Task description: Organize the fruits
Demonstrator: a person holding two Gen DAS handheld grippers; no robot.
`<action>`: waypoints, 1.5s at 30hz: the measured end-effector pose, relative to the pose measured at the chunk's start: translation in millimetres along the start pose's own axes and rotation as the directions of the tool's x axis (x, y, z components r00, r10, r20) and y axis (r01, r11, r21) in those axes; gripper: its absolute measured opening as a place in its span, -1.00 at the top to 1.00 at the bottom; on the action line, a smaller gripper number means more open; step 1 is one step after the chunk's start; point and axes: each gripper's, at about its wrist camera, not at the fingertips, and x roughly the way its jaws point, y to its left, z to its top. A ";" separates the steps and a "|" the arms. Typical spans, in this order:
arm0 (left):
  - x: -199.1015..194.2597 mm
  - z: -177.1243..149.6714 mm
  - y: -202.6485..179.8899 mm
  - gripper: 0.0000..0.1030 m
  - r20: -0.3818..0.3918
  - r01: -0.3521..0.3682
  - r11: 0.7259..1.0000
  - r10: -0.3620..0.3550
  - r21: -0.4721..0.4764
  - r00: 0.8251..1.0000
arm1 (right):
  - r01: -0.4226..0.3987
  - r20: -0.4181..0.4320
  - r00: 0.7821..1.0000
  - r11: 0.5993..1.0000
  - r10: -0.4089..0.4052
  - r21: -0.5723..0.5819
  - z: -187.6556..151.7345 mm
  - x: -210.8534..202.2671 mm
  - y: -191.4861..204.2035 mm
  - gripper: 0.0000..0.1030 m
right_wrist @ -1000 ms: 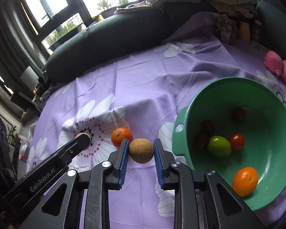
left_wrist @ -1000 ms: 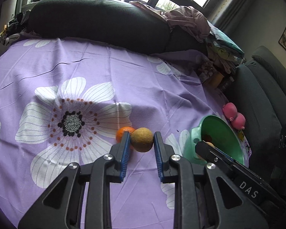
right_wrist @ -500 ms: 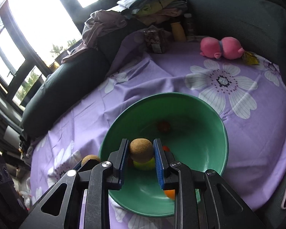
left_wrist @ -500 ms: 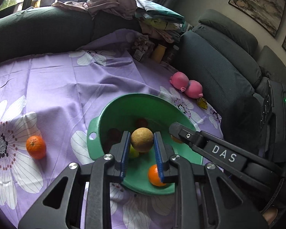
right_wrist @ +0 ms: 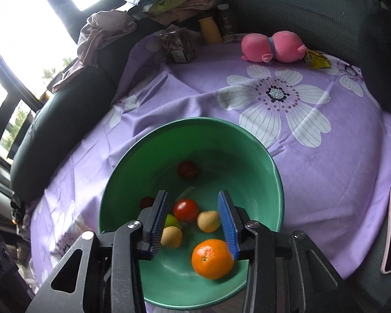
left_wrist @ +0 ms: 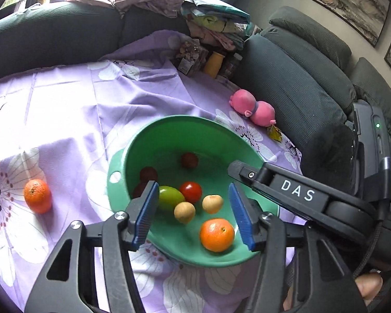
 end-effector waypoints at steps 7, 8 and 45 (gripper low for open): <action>-44.4 2.0 59.3 -0.14 0.089 -0.147 0.979 0.160 -0.140 0.983 | -0.048 0.005 0.999 0.996 0.049 -0.079 -5.4 -0.5 23.4 0.10; -50.3 1.1 70.4 -0.14 0.098 -0.165 0.972 0.183 -0.168 0.978 | -0.059 0.004 0.998 0.994 0.059 -0.093 -6.7 -0.3 28.1 0.10; -52.6 -27.9 159.1 -0.14 -0.102 -0.417 0.841 0.408 -0.344 0.907 | -0.111 -0.080 0.993 0.936 0.089 -0.333 -46.4 30.5 104.5 0.10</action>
